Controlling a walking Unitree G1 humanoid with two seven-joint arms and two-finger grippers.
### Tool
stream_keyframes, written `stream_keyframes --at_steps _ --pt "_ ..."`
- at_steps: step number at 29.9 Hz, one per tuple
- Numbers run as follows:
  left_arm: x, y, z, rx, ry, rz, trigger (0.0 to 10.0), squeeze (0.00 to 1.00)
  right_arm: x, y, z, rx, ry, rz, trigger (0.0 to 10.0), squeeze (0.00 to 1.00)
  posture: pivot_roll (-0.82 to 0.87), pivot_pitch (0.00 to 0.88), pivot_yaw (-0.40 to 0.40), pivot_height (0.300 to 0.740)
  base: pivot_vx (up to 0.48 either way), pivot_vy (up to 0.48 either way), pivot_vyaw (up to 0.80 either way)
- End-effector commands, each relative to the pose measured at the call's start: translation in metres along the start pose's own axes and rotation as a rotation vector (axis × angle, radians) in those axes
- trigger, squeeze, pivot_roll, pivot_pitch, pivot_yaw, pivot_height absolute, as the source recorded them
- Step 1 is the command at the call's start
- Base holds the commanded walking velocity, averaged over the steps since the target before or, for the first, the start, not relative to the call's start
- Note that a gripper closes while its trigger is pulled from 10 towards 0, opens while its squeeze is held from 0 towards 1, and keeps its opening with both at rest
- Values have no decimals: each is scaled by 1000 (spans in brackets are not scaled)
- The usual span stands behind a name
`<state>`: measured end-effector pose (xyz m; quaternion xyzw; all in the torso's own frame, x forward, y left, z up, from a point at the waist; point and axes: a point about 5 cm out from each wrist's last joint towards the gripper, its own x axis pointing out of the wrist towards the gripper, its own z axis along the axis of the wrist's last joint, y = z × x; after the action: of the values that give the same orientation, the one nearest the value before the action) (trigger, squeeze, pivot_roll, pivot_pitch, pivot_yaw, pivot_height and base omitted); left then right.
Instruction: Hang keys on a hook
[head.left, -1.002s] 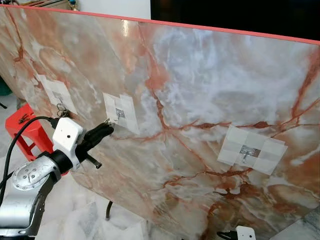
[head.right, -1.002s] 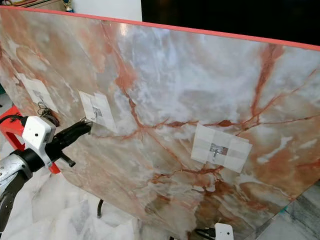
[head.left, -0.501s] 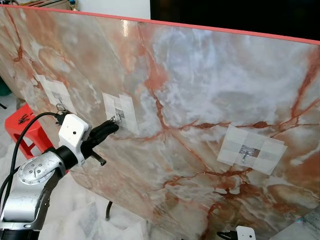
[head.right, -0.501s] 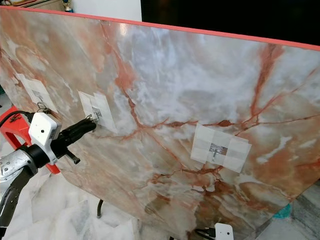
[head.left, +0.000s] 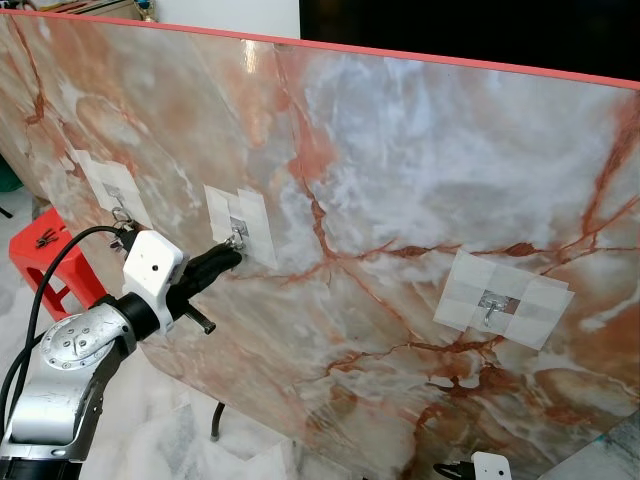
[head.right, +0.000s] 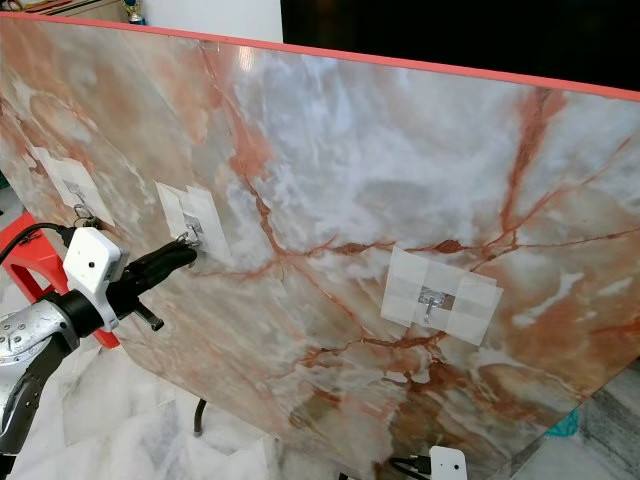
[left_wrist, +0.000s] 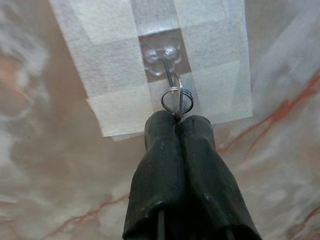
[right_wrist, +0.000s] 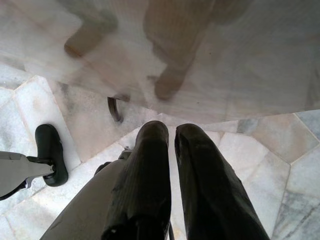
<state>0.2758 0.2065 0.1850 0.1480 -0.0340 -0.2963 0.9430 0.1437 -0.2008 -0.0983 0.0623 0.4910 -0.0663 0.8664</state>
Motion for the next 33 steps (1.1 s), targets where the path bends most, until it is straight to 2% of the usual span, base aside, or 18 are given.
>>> stream_keyframes --at_steps 1,18,33 --pt "2 1 -2 10 23 2 10000 0 0 1 -1 4 1 -1 10000 0 45 25 7 740 0 0 0" --pt "-1 8 -4 41 37 53 10000 0 0 1 -1 2 1 0 10000 0 46 26 4 740 0 0 0" --pt "-4 10 2 37 0 68 10000 0 0 1 -1 -1 0 0 10000 0 49 26 3 740 0 0 0"
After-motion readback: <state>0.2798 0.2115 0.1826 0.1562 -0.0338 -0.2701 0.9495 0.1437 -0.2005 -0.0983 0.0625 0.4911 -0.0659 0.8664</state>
